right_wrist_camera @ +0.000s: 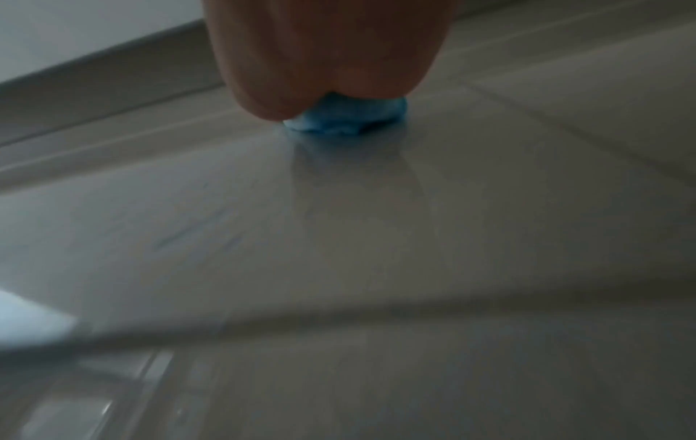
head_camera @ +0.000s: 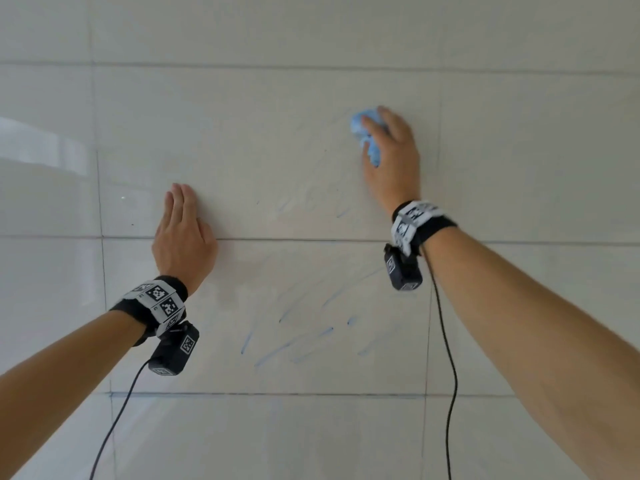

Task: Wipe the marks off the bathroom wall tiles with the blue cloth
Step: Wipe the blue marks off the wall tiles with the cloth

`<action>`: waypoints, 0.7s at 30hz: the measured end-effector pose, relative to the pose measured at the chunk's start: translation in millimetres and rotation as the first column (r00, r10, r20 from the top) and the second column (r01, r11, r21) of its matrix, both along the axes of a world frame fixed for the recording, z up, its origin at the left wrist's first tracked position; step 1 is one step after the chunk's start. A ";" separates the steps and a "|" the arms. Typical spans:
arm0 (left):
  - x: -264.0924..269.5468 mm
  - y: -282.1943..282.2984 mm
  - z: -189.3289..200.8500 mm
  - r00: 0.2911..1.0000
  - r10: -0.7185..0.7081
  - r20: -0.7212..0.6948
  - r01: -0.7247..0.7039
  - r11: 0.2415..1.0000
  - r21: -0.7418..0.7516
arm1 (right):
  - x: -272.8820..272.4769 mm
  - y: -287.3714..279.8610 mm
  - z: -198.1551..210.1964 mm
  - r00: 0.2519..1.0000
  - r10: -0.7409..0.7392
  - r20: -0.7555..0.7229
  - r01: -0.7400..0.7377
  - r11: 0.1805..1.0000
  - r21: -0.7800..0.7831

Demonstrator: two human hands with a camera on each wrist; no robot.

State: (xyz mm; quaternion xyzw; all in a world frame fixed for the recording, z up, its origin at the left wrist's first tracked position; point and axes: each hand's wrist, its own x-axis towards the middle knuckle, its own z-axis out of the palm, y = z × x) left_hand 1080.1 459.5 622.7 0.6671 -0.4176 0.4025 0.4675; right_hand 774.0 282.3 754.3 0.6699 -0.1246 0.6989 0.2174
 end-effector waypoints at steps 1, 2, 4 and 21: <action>-0.6 -0.1 -0.9 1.000 -0.006 -0.002 0.006 1.000 -0.001 | 9.9 3.2 -14.7 0.999 0.016 -0.041 -0.017 1.000 -0.025; -1.3 0.2 -1.4 1.000 -0.013 -0.003 0.013 1.000 0.002 | 17.9 7.5 -29.2 0.997 0.026 -0.078 -0.031 0.998 -0.051; -1.9 1.5 -1.3 1.000 -0.026 -0.007 0.026 1.000 0.007 | 28.4 14.1 -56.0 0.985 0.028 -0.167 -0.047 0.993 -0.113; 2.4 7.7 -0.9 0.998 -0.055 0.012 0.055 0.998 0.024 | 16.8 20.2 34.6 0.990 -0.013 0.138 -0.013 0.982 0.187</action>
